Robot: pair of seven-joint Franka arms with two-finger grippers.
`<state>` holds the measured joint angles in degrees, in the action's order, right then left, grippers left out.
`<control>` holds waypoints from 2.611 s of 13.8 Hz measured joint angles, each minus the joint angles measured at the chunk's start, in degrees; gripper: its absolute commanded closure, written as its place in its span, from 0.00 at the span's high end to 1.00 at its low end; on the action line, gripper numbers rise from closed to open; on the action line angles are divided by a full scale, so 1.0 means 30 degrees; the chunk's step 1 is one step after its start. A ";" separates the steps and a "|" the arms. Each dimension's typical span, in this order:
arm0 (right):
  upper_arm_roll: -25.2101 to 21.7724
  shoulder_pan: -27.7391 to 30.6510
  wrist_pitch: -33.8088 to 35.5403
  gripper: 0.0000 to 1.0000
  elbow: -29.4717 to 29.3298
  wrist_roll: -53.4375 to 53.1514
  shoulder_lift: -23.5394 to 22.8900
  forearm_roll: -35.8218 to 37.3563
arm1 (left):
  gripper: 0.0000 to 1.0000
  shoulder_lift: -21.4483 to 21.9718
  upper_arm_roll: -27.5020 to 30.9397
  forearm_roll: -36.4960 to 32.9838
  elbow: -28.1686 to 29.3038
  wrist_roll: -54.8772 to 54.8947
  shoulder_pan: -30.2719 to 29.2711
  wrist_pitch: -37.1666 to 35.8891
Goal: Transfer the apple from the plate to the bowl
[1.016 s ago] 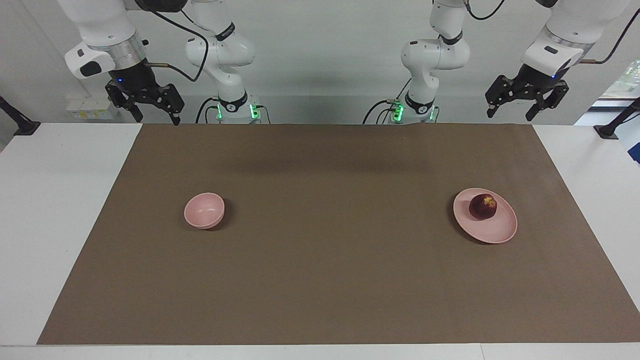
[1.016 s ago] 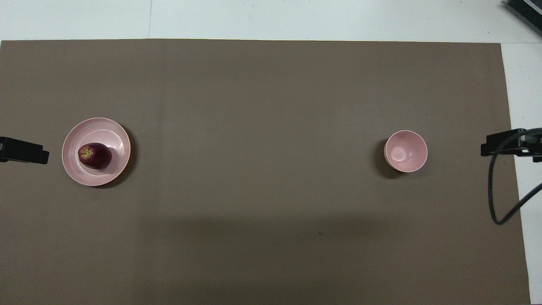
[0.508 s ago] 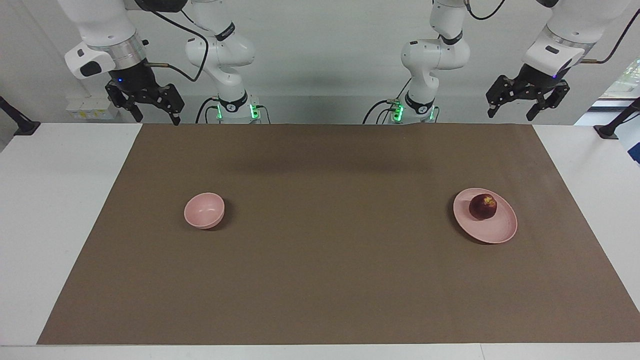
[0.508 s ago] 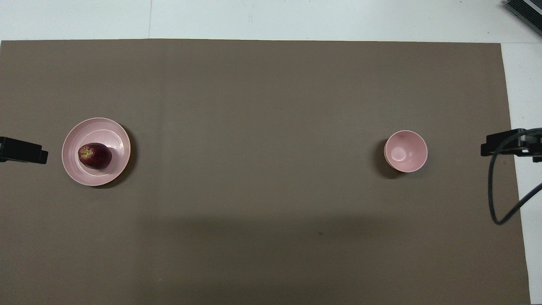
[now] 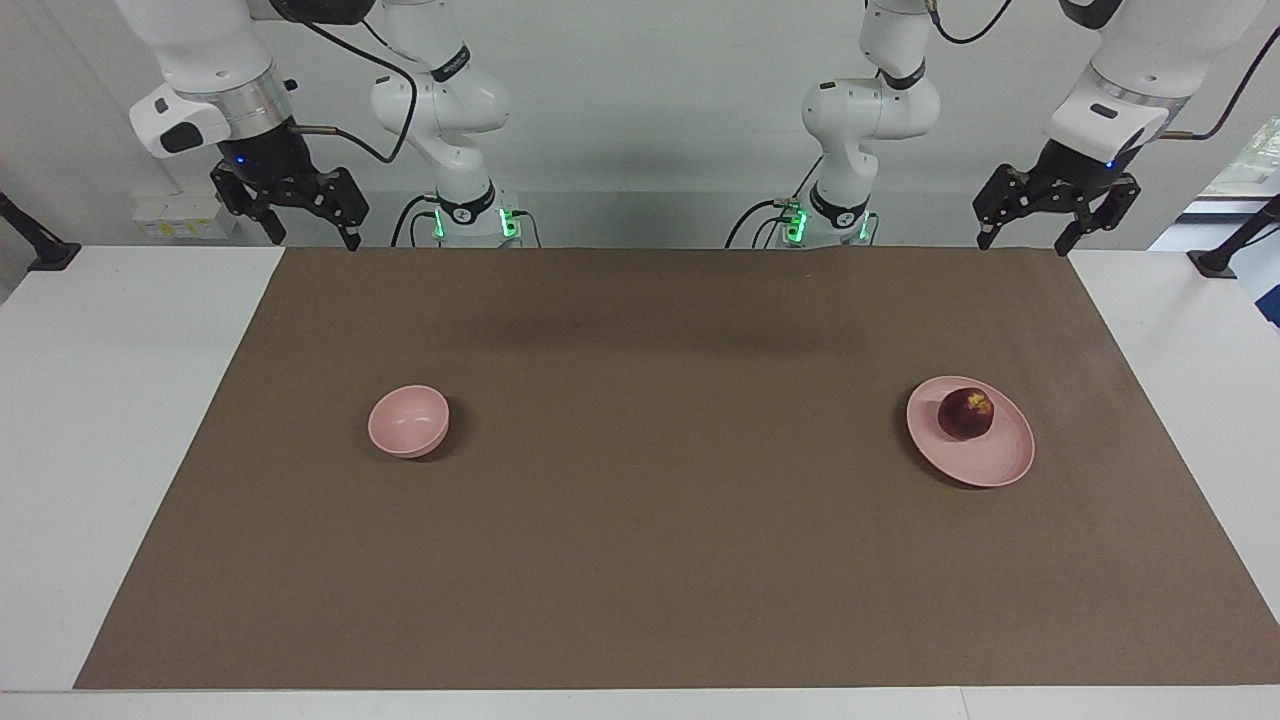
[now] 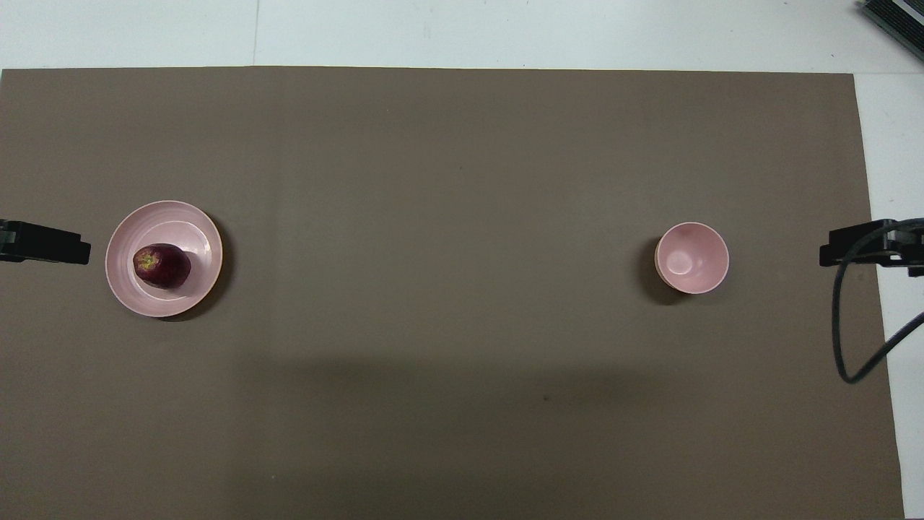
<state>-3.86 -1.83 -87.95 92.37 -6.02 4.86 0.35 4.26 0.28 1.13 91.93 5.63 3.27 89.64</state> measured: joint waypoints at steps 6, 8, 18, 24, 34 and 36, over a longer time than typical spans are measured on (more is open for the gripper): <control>0.0000 0.0000 0.0000 1.00 0.0000 0.0000 0.0000 0.0000 | 1.00 -0.0499 0.0148 0.0002 0.5285 0.0013 -0.0889 0.7835; 0.0000 -0.0001 0.0000 1.00 0.0000 0.0000 0.0000 0.0000 | 1.00 -0.1129 0.0156 0.0003 0.6482 0.0014 -0.1249 0.9490; 0.0000 -0.0001 0.0000 1.00 0.0000 0.0000 0.0000 0.0000 | 1.00 -0.4955 0.0171 0.0003 0.8011 0.0682 -0.2045 1.4454; -0.0168 0.0030 0.1029 1.00 -0.0009 -0.0349 0.0009 -0.0109 | 0.95 -0.4726 0.0055 0.0003 0.9261 0.1942 -0.2447 1.4492; 0.0093 -0.1199 0.2017 1.00 0.0933 -1.6069 0.0159 -0.5427 | 0.00 -0.4416 -0.0062 0.0005 0.8779 0.2028 -0.2445 1.3620; 0.0097 -0.1330 0.1737 1.00 0.1189 -1.8477 0.0124 -0.6831 | 0.00 -0.4273 -0.0082 0.0005 0.7460 0.2027 -0.2445 1.2290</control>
<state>-3.57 -5.82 -82.74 95.94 -61.45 5.24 -20.14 -8.55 0.04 1.15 114.32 11.71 -4.06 126.51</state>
